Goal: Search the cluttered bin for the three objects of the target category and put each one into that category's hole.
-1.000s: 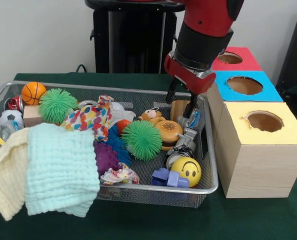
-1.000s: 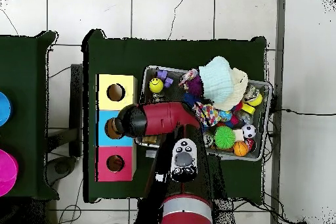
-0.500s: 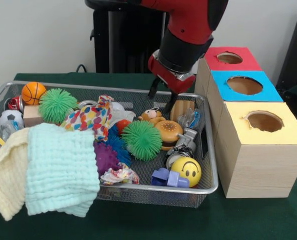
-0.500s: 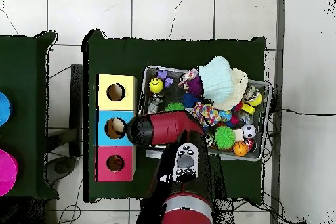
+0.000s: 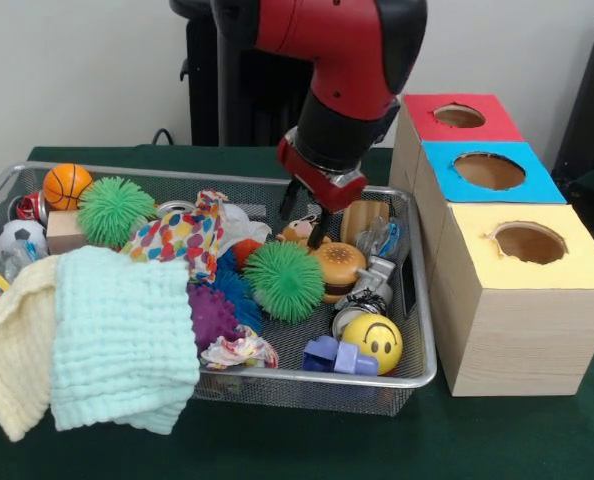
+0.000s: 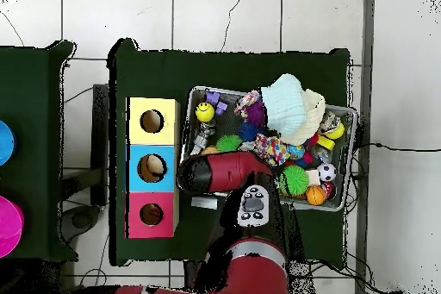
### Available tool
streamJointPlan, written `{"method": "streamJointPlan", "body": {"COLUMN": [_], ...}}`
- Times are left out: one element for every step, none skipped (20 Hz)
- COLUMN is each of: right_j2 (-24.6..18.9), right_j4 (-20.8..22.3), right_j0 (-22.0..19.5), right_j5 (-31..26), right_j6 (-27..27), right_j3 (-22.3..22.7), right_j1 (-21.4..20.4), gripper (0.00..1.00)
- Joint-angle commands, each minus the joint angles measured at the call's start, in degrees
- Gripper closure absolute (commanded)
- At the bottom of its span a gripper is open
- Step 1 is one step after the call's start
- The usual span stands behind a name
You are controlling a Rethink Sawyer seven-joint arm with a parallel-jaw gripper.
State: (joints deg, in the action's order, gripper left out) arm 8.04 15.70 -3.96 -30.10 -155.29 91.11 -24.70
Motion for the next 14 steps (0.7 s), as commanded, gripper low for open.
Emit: {"method": "streamJointPlan", "body": {"right_j2": [-5.3,-5.5,-5.7,-6.0,-6.3,-6.6,-6.8,-7.1,-7.3,-7.6,-7.8,-8.4,-8.8,-9.8], "right_j4": [2.2,2.2,2.1,2.0,1.8,1.6,1.4,1.1,0.9,0.6,0.5,0.1,0.0,-0.4], "right_j0": [-2.3,-2.3,-2.6,-2.6,-2.8,-2.7,-2.7,-2.7,-2.7,-2.7,-2.7,-3.1,-3.3,-3.8], "right_j5": [4.9,4.9,4.6,4.4,4.2,3.7,3.4,2.5,2.1,1.3,1.0,0.2,0.0,-0.5], "right_j6": [1.7,1.9,2.2,2.5,2.7,2.9,3.0,3.2,3.3,3.4,3.6,4.0,4.2,4.6], "right_j3": [5.1,5.2,4.9,5.0,4.8,4.9,5.1,5.2,5.4,5.6,5.8,6.1,6.4,7.1], "right_j1": [5.6,5.7,6.0,6.0,6.3,6.2,6.0,5.7,5.4,4.9,4.6,4.1,3.8,3.4], "gripper": [0.0,0.0,0.0,0.0,0.0,0.0,0.0,0.0,0.0,0.0,0.0,0.0,0.0,0.0]}}
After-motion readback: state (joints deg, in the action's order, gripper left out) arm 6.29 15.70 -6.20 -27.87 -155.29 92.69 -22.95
